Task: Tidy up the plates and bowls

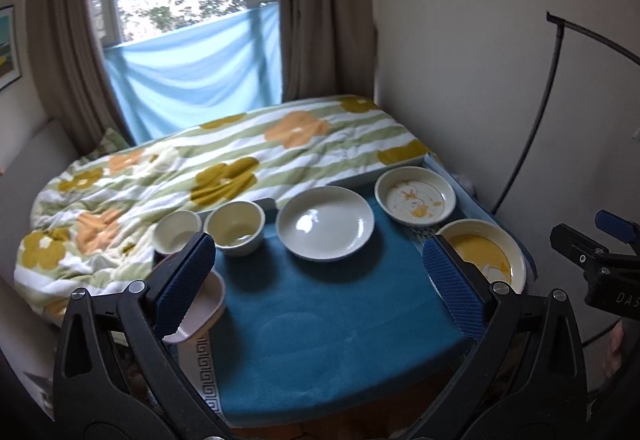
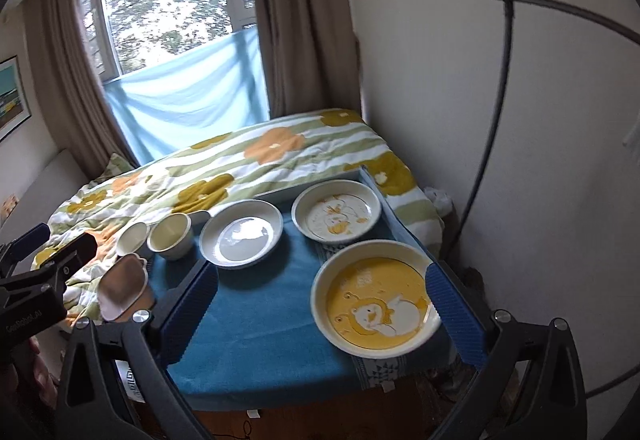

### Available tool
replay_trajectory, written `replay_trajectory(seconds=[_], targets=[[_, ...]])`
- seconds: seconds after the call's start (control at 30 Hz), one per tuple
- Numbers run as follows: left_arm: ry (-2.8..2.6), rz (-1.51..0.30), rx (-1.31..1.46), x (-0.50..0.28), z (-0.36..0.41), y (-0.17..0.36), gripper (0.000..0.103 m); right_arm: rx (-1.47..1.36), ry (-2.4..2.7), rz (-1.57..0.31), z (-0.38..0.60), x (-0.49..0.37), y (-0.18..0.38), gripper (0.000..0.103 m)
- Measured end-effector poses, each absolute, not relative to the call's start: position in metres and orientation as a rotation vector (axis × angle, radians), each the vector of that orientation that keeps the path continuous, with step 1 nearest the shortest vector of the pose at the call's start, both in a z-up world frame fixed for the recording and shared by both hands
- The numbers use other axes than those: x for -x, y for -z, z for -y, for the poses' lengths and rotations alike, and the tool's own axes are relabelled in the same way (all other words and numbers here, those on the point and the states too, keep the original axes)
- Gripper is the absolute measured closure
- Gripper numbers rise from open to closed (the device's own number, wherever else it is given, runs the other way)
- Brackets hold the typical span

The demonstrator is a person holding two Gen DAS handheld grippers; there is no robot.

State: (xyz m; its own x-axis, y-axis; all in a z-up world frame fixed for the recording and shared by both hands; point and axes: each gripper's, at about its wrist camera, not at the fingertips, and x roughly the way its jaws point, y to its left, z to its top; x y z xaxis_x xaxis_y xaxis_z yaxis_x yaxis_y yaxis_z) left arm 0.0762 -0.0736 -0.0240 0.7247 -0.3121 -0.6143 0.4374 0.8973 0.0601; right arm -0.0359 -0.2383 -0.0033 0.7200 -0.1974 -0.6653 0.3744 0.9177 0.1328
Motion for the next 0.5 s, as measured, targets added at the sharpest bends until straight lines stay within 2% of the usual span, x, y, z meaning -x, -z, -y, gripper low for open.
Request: replay_trajectory(seconds=[0.23,0.4,0.47,0.5], targets=[[0.632,-0.799,-0.255,-0.121,0.164,0.089,0.0,-0.332,0.435,-0.807,0.322,0.04,0.066,0.0],[0.736,-0.968,-0.275,-0.148,0.218,0.152,0.0,-0.481,0.336,-0.871,0.372,0.039,0.118,0.001],[0.763,-1.032,-0.276,-0.157,0.233,0.176,0.001,-0.541,0.305,-0.899,0.383,0.036,0.139,0.009],[0.768,-1.059,-0.28,-0.161,0.24,0.188,0.003,-0.567,0.288,-0.916,0.388,0.034,0.149,0.018]])
